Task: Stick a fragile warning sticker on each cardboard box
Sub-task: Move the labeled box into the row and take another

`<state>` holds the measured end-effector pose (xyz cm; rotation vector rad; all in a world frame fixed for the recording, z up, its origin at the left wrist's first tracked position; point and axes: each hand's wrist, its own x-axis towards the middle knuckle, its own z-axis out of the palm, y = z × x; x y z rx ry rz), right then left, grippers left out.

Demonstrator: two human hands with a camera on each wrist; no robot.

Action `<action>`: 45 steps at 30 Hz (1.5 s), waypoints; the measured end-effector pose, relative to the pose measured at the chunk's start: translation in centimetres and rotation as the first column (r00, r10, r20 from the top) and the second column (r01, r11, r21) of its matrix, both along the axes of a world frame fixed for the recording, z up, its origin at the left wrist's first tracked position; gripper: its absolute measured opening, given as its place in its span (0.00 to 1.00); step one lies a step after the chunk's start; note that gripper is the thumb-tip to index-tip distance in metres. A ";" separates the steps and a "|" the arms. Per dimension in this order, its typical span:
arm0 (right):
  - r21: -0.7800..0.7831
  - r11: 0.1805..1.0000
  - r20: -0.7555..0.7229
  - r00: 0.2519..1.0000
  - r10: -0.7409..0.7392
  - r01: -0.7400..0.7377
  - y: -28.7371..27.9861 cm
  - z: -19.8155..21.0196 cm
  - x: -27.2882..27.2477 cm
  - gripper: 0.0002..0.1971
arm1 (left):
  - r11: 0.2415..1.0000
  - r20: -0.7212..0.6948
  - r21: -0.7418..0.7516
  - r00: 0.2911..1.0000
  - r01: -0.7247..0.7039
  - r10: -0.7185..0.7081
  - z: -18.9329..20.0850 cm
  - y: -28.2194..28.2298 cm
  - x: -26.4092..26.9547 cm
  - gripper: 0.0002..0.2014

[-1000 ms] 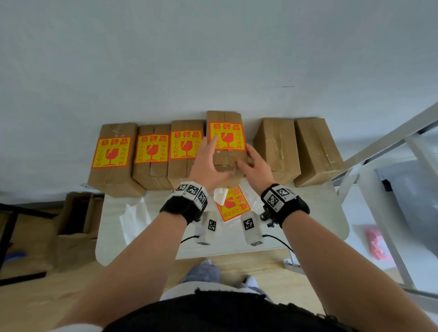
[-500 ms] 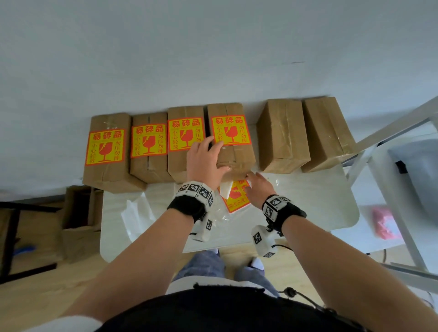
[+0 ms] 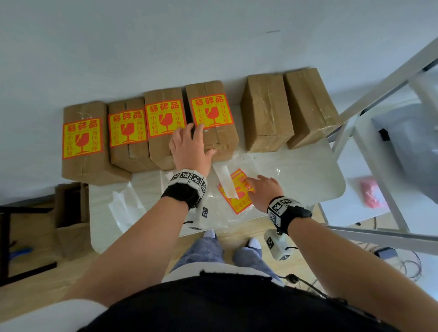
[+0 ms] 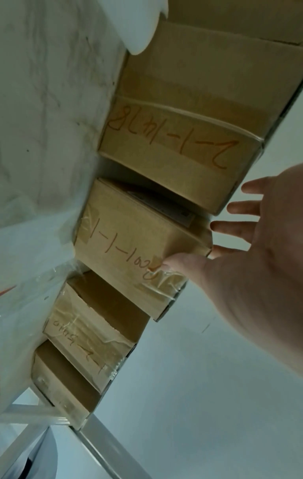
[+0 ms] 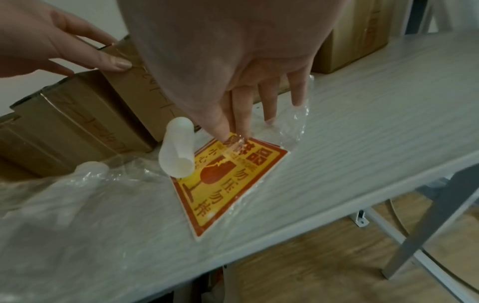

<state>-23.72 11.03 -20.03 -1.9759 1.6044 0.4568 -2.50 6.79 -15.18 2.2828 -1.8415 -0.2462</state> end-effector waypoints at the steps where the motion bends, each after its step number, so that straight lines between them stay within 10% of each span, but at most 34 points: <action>1: -0.007 1.000 -0.004 1.000 -0.005 0.005 0.3 0.1 -0.3 0.26 | 1.000 0.004 0.009 1.000 -0.012 0.012 -0.1 0.1 -0.1 0.36; 11: -0.202 0.935 0.374 0.905 -0.202 0.292 0.3 1.6 -2.4 0.25 | 0.999 -0.037 -0.046 0.999 0.013 -0.015 1.9 0.3 -3.7 0.33; 17: -0.418 0.704 0.576 0.766 -0.284 0.575 -3.6 5.2 -5.2 0.24 | 0.992 -0.531 -0.012 0.840 0.122 -0.110 4.2 -1.0 -9.1 0.35; 26: 0.048 0.759 0.566 0.608 -0.557 0.650 -9.1 6.3 -6.5 0.30 | 0.876 -0.696 0.469 0.656 0.109 0.291 2.7 -5.4 -13.6 0.48; 29: 0.099 0.756 0.590 0.573 -0.568 0.648 -9.5 5.5 -6.9 0.14 | 0.883 -0.669 0.468 0.669 0.041 0.324 0.5 -6.1 -13.5 0.47; 36: 0.096 0.657 0.727 0.399 -0.559 0.748 -9.0 6.0 -7.7 0.13 | 0.938 -0.773 0.337 0.544 -0.081 0.325 2.9 -4.8 -13.5 0.20; 45: 0.102 0.694 0.893 0.242 -0.380 0.713 -5.9 8.9 -7.8 0.09 | 0.924 -0.895 0.328 0.250 -0.194 0.370 5.3 -1.4 -14.1 0.31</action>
